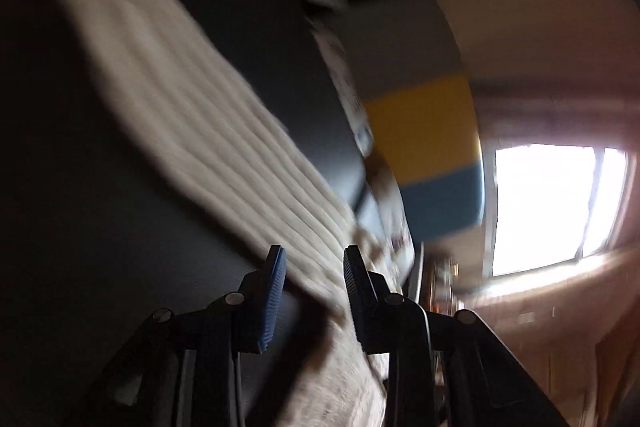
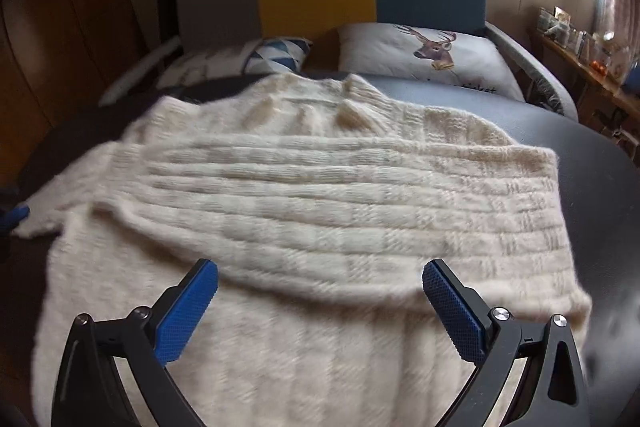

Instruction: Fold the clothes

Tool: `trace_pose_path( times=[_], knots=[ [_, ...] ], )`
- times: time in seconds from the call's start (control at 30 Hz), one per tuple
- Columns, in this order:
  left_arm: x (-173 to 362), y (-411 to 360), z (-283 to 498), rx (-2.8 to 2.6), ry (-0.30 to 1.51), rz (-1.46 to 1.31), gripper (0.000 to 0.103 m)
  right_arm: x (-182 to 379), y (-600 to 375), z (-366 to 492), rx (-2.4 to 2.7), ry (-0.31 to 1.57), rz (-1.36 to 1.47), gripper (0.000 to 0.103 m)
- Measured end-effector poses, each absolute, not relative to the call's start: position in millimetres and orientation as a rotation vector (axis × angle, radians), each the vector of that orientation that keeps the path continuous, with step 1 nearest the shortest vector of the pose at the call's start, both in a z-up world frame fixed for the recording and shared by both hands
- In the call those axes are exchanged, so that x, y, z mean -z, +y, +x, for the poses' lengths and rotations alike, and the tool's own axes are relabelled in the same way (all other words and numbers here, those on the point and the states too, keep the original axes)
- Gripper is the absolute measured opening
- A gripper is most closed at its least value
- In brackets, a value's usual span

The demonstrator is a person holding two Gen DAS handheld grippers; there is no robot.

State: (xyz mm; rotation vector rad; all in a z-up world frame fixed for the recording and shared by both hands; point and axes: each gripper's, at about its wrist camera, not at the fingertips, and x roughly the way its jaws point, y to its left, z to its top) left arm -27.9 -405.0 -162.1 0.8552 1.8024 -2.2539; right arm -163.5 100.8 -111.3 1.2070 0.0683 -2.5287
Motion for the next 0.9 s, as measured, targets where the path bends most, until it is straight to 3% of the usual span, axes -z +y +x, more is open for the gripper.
trace_pose_path(
  times=[0.23, 0.9],
  knots=[
    [193, -514, 53, 1.902, 1.935, 0.558, 0.032, 107, 78, -122, 2.496, 0.053, 1.159, 0.103],
    [228, -549, -12, 1.725, 2.082, 0.548, 0.032, 132, 60, -114, 2.465, 0.127, 1.253, 0.103]
  ],
)
